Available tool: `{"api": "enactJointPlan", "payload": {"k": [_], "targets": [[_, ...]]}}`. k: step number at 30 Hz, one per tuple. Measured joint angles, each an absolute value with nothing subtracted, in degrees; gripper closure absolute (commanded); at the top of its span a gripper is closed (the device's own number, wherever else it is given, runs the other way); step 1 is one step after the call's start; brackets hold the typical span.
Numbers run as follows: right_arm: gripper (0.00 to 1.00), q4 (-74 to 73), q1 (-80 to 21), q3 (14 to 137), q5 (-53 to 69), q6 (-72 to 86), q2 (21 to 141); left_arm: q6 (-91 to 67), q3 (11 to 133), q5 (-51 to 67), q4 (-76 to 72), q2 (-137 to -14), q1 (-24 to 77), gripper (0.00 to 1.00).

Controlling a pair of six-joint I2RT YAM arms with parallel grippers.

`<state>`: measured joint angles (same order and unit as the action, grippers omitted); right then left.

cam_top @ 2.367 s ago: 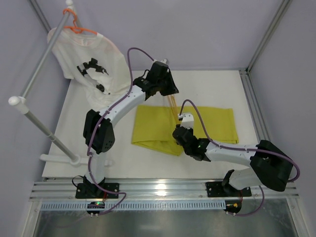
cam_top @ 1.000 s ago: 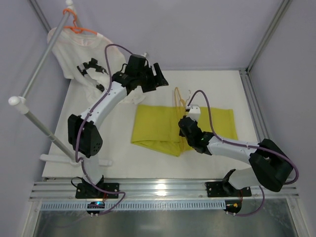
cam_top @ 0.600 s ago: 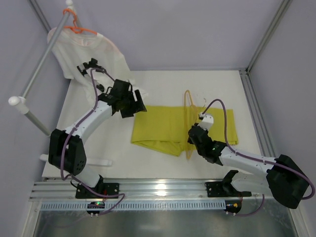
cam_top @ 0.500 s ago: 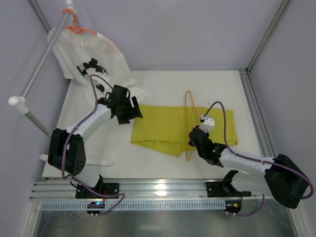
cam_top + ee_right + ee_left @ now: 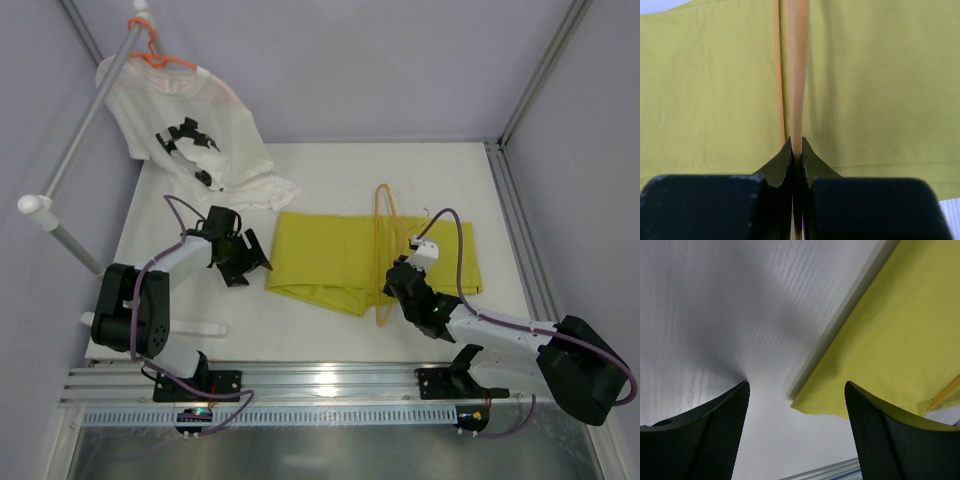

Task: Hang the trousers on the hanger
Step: Place trousers on hanger

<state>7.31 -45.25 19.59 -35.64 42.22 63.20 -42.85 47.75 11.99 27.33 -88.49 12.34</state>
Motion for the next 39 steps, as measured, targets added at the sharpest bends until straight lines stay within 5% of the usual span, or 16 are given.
{"api": "enactJointPlan", "payload": {"k": [5,22,32,39], "targets": [[0.96,6.8,-45.3,19.6,-35.3,42.2,62.1,-44.8,46.5,16.7,21.6,-89.1,11.9,0.27],[0.96,5.8,-45.3,22.5,-31.1,40.3,60.6,-46.6,45.5,22.1,15.4,-94.3,11.9,1.0],[0.96,17.0,-45.1,17.0,-31.6,44.1,66.4,-46.1,47.4,20.7,17.6,-92.4,12.5,0.99],[0.96,20.9,-44.9,15.1,-31.8,45.2,66.9,-47.6,59.8,18.9,20.1,-85.6,22.3,0.99]]}}
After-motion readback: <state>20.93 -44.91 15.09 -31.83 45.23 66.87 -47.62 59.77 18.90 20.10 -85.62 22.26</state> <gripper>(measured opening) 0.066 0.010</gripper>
